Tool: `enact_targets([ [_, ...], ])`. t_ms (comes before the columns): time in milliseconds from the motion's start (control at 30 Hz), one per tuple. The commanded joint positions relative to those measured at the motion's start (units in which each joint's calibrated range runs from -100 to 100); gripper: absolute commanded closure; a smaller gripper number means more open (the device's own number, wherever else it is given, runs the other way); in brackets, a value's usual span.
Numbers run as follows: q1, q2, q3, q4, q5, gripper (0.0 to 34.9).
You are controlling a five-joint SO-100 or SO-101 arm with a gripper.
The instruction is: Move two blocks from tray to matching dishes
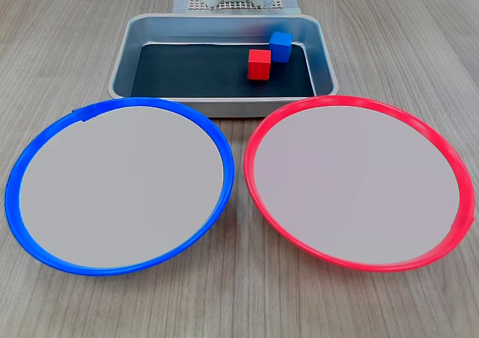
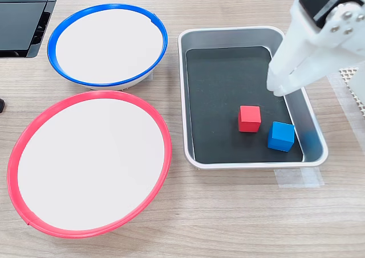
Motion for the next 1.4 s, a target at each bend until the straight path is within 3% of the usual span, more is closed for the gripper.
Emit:
enact_targets([
  [0, -2.9, 13.7, -15.4, 7.3, -2.1, 32.6],
  [100, -4.9, 16.4, -15.8, 7.6, -4.5, 27.6],
  [167, -7.2, 17.2, -14.0, 8.6, -5.5, 21.8],
  [233, -7.4, 17.8, -12.9, 8.1, -6.0, 19.1],
  [333, -7.9, 19.1, -10.6, 6.5, -5.6, 19.8],
  [433, -9.4, 20.2, -7.6, 2.9, -2.8, 17.3],
  [733, -8.8, 20.5, -3.6, -1.5, 4.4, 15.6],
  [800, -7.7, 20.1, -5.1, 0.6, 8.7, 14.8],
  [900, -5.2, 18.4, -6.7, 3.8, 20.0, 18.3],
  [1067, -0.9, 18.0, -5.5, 3.5, 33.1, 17.9],
  [1267, -4.1, 19.8, -1.9, 0.7, 36.8, 20.2],
  [1367, -5.2, 20.7, -0.2, 0.2, 37.2, 18.0],
])
